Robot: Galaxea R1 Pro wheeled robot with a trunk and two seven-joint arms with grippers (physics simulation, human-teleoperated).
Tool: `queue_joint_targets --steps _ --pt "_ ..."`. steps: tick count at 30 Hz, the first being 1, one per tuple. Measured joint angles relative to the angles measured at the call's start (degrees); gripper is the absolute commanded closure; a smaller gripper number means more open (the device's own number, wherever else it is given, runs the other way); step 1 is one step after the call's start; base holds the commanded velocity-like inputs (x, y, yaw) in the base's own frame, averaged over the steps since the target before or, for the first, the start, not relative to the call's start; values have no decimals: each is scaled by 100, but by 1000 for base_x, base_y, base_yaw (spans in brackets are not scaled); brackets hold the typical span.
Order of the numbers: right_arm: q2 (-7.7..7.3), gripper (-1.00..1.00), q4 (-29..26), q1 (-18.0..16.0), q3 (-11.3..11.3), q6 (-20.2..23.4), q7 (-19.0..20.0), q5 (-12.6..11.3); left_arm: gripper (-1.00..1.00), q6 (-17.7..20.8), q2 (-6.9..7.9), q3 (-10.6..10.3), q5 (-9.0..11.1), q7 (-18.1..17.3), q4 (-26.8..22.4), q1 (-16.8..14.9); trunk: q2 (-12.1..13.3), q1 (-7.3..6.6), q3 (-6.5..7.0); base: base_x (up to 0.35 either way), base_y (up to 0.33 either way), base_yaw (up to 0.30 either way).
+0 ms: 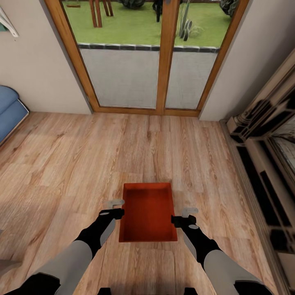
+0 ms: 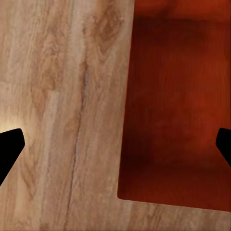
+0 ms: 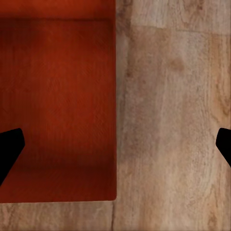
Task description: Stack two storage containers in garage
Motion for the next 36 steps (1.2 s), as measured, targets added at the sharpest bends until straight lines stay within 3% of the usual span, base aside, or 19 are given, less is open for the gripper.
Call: queue_joint_targets --steps 14,36 --pt "14 -100 1 0 0 13 8 -28 -100 61 -6 36 39 -12 -271 -3 -481 264 -215 0 0 0" --pt "-4 -100 0 0 -8 -13 0 -29 -100 82 -6 22 27 -12 -186 -3 -1364 747 -610 0 0 0"
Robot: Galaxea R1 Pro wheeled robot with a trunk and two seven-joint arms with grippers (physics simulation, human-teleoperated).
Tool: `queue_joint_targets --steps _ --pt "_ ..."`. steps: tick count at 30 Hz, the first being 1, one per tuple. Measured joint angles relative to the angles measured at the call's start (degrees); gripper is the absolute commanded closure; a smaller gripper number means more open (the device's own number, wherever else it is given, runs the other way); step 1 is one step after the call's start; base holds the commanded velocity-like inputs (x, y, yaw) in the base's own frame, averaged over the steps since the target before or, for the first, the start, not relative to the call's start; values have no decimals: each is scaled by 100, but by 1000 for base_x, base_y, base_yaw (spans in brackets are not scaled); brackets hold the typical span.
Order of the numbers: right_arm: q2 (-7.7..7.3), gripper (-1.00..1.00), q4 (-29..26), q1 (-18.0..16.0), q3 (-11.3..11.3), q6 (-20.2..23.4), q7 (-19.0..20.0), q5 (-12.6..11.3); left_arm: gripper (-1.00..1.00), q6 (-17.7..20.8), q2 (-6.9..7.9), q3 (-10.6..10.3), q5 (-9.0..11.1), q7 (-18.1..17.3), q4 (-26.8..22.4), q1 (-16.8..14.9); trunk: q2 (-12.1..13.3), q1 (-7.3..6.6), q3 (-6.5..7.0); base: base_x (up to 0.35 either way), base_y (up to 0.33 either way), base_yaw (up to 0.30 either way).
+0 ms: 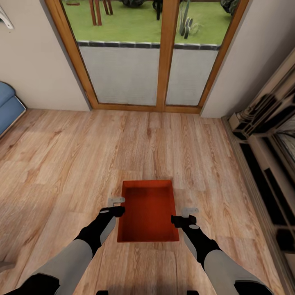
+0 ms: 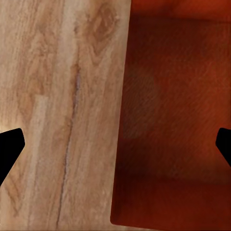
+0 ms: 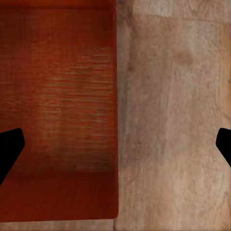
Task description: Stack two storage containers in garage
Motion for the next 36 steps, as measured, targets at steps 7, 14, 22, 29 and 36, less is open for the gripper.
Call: queue_joint_targets --steps 7,14,22,29,36 --pt "-35 -100 -1 0 1 -10 0 0 -100 2 2 -7 -3 0 25 0 -281 154 -126 0 0 0" --pt "-35 -100 -1 0 6 -11 15 -7 -100 1 8 -17 7 8 39 0 -562 308 -251 0 0 0" --pt "-9 -100 6 0 7 -18 18 -9 -100 2 16 -25 1 17 48 1 -882 483 -395 0 0 0" --pt "1 -100 8 0 8 -18 18 -14 -100 18 10 -43 -3 18 74 1 -1163 637 -521 0 0 0" --pt "-5 -100 8 0 8 -19 18 -16 -100 19 9 -45 -12 18 129 0 -1444 791 -646 0 0 0"
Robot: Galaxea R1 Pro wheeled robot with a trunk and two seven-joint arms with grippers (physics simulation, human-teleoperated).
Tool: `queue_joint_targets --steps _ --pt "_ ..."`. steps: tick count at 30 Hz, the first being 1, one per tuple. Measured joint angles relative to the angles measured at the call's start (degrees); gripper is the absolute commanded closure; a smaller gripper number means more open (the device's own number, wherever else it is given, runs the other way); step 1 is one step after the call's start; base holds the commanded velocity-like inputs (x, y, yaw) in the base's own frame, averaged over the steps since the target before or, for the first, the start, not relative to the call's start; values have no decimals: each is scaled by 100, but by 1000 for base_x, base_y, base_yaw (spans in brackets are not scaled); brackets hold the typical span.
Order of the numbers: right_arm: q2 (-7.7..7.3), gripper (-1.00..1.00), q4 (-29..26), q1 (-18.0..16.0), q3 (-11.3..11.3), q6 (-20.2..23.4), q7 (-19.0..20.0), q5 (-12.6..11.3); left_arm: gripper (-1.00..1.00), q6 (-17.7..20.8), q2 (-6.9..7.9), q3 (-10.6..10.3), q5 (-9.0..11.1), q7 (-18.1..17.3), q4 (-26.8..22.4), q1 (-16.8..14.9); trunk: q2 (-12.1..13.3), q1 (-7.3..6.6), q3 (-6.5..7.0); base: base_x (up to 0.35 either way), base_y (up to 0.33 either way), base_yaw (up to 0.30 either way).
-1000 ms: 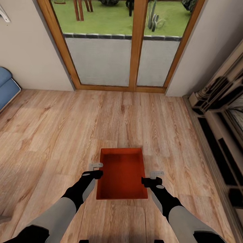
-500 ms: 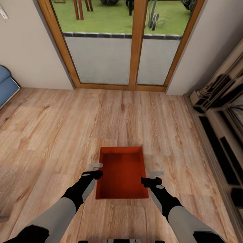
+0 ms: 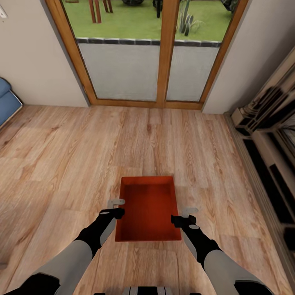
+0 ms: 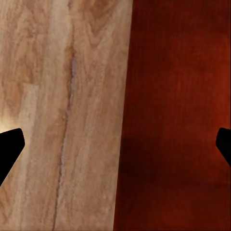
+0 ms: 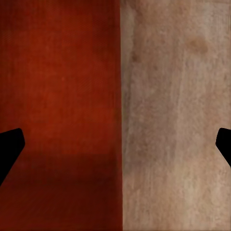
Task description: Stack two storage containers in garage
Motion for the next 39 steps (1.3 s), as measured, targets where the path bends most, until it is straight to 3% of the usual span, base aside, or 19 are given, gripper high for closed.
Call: queue_joint_targets --steps 22,39 --pt "1 -100 0 0 -10 0 -1 -22 -100 0 0 0 6 0 20 1 -882 483 -395 0 0 0" --pt "7 -100 1 0 -47 0 -12 -46 -100 -40 -3 1 -4 -22 423 1 -1564 857 -700 0 0 0"
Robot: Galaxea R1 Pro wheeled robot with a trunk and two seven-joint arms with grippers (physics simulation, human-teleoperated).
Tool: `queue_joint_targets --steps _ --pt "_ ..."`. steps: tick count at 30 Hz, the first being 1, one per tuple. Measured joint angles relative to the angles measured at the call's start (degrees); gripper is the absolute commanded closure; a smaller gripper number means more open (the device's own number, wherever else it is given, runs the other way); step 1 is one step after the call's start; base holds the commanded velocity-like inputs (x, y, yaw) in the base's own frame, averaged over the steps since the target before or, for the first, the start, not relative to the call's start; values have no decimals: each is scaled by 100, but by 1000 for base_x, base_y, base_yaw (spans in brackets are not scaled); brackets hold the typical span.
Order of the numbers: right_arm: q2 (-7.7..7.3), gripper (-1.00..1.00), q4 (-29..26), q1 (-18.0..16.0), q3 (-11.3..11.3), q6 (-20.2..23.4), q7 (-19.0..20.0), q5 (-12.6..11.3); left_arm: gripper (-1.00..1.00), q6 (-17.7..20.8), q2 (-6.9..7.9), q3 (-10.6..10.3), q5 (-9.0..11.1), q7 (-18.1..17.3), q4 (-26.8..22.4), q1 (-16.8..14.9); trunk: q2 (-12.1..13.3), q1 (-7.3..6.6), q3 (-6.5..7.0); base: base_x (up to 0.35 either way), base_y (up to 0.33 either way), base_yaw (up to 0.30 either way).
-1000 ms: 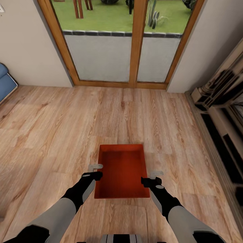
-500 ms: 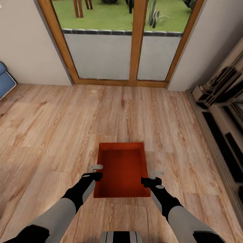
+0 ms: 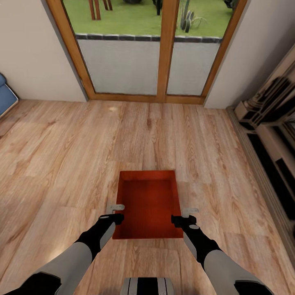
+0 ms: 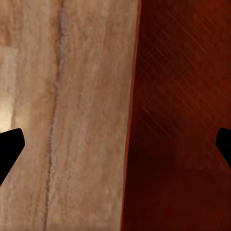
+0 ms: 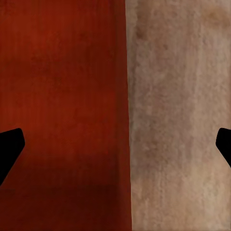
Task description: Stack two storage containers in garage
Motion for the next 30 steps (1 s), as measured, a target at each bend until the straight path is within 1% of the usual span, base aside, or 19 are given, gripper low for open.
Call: queue_joint_targets --steps 26,30 --pt "-17 -100 0 0 2 0 0 0 -100 -36 3 0 -17 19 -75 1 -1043 571 -467 0 0 0" --pt "-17 -100 0 0 5 0 0 1 -100 -40 3 0 -17 23 -91 0 -1044 572 -467 0 0 0"
